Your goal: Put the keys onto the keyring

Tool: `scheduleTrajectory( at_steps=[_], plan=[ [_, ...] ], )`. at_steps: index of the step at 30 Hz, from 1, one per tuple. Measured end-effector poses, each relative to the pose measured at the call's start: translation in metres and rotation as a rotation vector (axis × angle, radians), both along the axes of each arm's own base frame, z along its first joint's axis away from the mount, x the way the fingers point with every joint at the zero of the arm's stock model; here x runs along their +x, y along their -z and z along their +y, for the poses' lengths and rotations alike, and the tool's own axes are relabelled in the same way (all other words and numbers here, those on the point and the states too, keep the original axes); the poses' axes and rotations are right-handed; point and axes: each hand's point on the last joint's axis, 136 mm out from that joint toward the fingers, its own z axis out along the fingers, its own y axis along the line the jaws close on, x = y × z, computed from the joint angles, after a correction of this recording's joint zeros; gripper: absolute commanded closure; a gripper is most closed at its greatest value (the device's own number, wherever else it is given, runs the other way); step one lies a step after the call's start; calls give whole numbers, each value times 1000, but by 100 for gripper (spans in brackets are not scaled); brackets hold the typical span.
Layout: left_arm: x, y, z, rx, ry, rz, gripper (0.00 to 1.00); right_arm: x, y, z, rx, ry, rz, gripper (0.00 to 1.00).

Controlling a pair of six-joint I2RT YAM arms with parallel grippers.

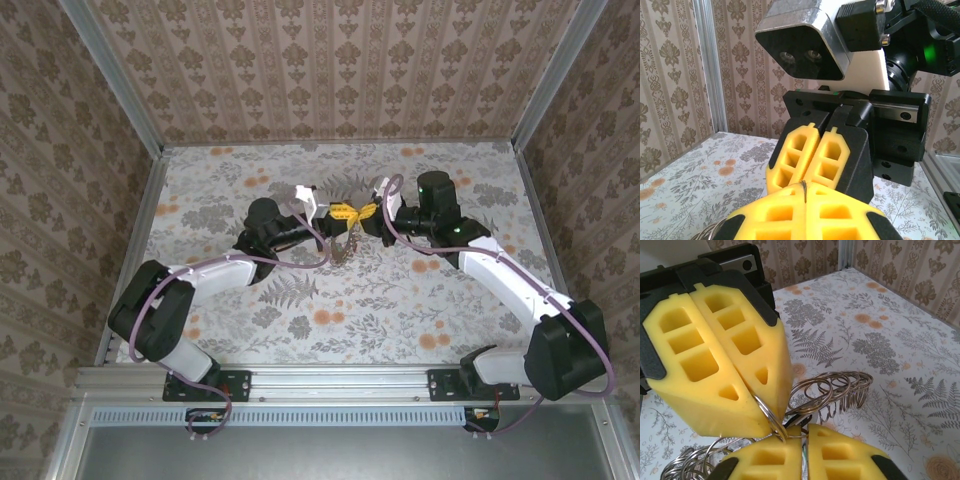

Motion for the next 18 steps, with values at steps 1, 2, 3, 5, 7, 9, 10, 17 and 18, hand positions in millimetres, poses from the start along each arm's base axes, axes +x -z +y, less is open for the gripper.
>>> scheduleTrajectory(
  at_steps=[1, 2, 3, 5, 7, 9, 10, 17, 18],
  plan=[
    [0, 1, 0, 0, -1, 2, 100, 0, 2, 0, -1, -1, 6, 83],
    [0, 3, 0, 3, -2, 7, 100, 0, 3, 0, -3, -1, 12, 83],
    [0, 4, 1, 5, -2, 10, 100, 0, 5, 0, -5, -1, 18, 85],
    [0, 6, 1, 6, -5, 13, 100, -1, 7, 1, -4, -6, 30, 88],
    [0, 6, 1, 6, -3, 12, 100, -1, 7, 0, 3, -12, 41, 95],
    [-1, 5, 1, 2, -2, 9, 100, -1, 6, -1, 17, -23, 62, 99],
    [-1, 4, 1, -1, -2, 9, 100, -1, 5, -1, 27, -30, 74, 100],
    [-2, -4, 2, -29, 2, 4, 100, -2, 0, 3, 132, -105, 181, 98],
    [-1, -5, 2, -34, 1, 4, 100, -1, -1, 5, 149, -117, 207, 98]
  ],
)
